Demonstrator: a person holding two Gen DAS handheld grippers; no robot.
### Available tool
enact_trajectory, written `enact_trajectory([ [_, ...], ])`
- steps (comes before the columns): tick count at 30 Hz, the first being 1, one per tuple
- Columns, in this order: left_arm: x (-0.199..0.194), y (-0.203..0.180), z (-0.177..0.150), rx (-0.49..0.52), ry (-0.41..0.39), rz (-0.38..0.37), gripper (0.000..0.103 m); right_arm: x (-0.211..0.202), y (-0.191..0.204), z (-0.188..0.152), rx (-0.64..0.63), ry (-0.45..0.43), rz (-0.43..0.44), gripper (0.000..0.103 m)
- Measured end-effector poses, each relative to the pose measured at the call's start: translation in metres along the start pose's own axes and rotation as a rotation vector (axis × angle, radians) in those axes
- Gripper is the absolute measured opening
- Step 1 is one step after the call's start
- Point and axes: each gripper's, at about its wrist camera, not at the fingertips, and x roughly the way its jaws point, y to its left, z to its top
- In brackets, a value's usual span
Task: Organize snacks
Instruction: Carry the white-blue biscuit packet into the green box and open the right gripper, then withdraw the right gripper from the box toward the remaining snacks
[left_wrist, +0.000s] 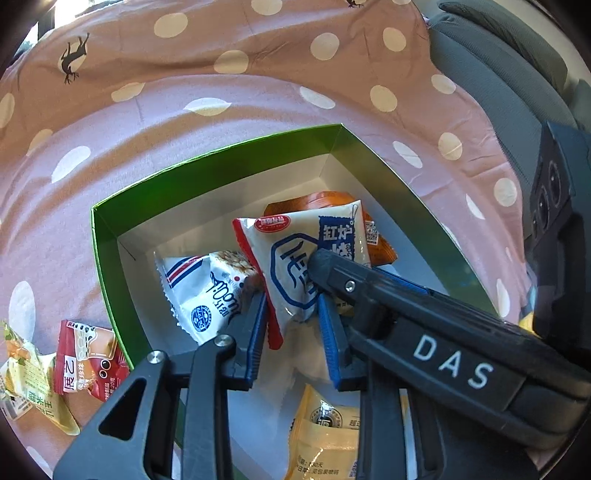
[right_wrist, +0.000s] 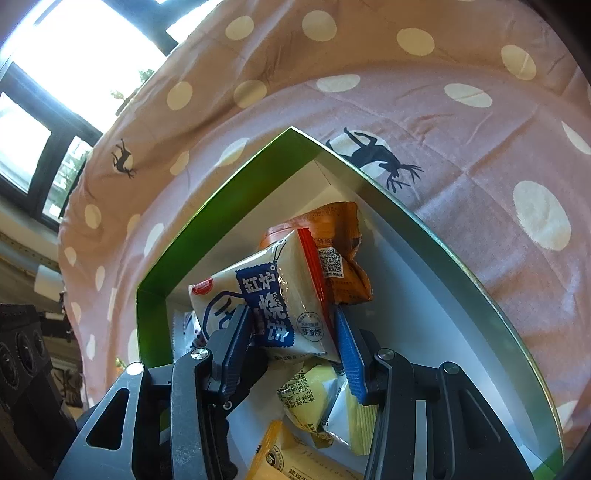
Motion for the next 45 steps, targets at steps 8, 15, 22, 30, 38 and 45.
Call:
enact_trajectory([
  [8, 0.003, 0.001, 0.001, 0.0, 0.008, 0.001, 0.028, 0.003, -0.001, -0.001, 0.009, 0.007, -0.012, 0.049],
  [15, -0.024, 0.005, -0.004, -0.028, -0.033, -0.066, 0.035, -0.008, -0.001, -0.003, 0.003, -0.039, -0.054, 0.066],
  [22, -0.093, 0.041, -0.034, -0.066, -0.136, -0.054, 0.061, -0.037, 0.021, -0.02, -0.095, -0.123, -0.031, 0.084],
  [30, -0.172, 0.096, -0.087, -0.132, -0.259, 0.045, 0.086, -0.059, 0.078, -0.055, -0.262, -0.181, -0.105, 0.09],
  [38, -0.221, 0.164, -0.155, -0.294, -0.329, 0.169, 0.095, -0.062, 0.139, -0.099, -0.424, -0.151, -0.108, 0.09],
  [45, -0.227, 0.206, -0.204, -0.436, -0.286, 0.217, 0.095, -0.046, 0.188, -0.129, -0.447, 0.048, 0.201, 0.09],
])
